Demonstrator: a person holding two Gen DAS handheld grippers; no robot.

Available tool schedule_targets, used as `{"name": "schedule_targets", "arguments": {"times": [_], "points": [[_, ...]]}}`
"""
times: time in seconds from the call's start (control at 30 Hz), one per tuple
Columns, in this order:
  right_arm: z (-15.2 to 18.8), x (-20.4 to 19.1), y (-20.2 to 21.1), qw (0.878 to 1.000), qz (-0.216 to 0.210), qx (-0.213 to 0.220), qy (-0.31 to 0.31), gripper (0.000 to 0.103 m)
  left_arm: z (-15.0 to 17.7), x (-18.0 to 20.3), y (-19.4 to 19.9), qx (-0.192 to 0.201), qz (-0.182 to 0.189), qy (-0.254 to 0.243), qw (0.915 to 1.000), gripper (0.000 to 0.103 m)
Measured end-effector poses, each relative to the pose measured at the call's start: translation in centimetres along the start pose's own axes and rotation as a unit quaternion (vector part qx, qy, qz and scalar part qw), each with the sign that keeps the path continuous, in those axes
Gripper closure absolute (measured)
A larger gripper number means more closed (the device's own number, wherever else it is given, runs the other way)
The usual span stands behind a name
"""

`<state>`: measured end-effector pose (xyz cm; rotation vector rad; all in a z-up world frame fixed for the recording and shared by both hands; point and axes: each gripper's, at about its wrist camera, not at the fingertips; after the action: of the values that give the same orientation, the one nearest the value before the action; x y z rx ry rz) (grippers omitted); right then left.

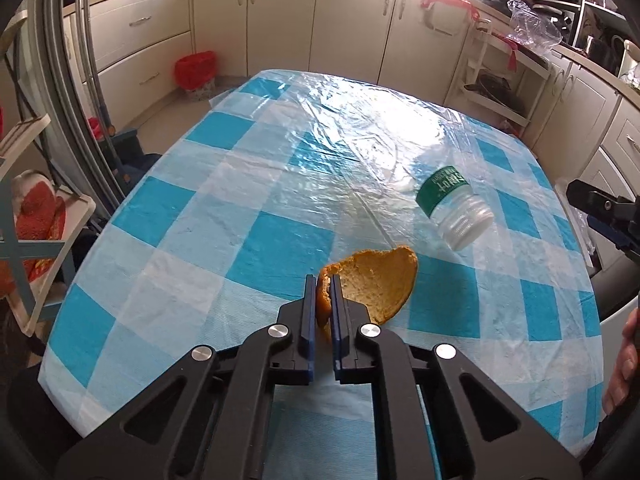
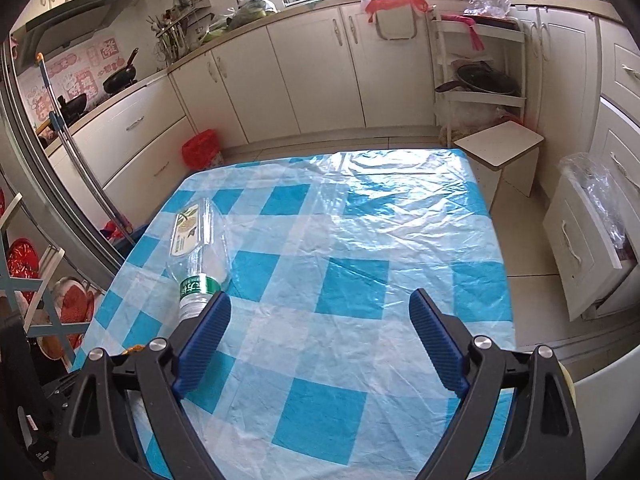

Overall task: Collect trash
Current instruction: 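Grasp the clear water bottle with the right gripper while the left gripper reaches for the orange peel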

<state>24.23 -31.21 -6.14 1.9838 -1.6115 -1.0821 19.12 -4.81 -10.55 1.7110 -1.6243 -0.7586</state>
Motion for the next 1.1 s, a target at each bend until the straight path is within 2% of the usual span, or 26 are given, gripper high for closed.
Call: {"name": "schedule_targets", "arguments": {"times": [0.2,0.27,0.47,0.57,0.73,0.77,0.8,0.83,0.87,1.1], "points": [[0.5,-4.2,-3.2,0.998,-0.021,-0.022,0.049,0.013,0.0,-4.2,-0.4,0.005,-0.024,0.006,0.9997,0.097],[0.7,-6.0,-4.1,0.996,-0.027,-0.022,0.077,0.012,0.2,-5.1,-0.6,0.008,-0.020,0.012,0.9997,0.094],[0.8,-10.7,-7.4,0.987,-0.018,-0.010,0.158,0.011,0.0,-5.5,-1.0,0.010,0.008,0.017,0.9998,0.093],[0.7,-11.5,-9.4,0.985,-0.009,-0.017,0.173,0.011,0.1,-5.9,-1.1,0.011,0.022,0.026,0.9993,0.091],[0.1,-11.7,-11.4,0.986,-0.012,-0.034,0.163,0.011,0.1,-6.2,-1.2,0.014,0.039,0.033,0.9986,0.087],[-0.1,-11.7,-11.5,0.986,-0.018,-0.036,0.161,0.014,0.1,-6.3,-1.2,0.014,0.042,0.034,0.9984,0.086],[0.0,-11.8,-11.5,0.986,-0.022,-0.035,0.159,0.025,0.1,-6.3,-1.2,0.014,0.046,0.034,0.9983,0.085],[-0.1,-11.7,-11.5,0.987,-0.024,-0.038,0.156,0.032,0.1,-6.3,-1.2,0.015,0.048,0.035,0.9982,0.083],[0.0,-11.6,-11.6,0.987,-0.027,-0.045,0.152,0.045,0.1,-6.3,-1.2,0.015,0.050,0.035,0.9980,0.083],[0.7,-9.8,-9.7,0.989,-0.032,-0.056,0.133,0.046,0.2,-6.1,-1.1,0.017,0.053,0.028,0.9981,0.070]]}}
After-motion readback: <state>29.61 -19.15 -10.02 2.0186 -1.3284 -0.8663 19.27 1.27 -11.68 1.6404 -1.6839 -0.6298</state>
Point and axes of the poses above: each gripper's, at about its wrist camera, not at the fingertips, and y roughly against the way its jaws point, x to its right, z to its underside, and after that the axes turned 6 degrees about -y, right-handed
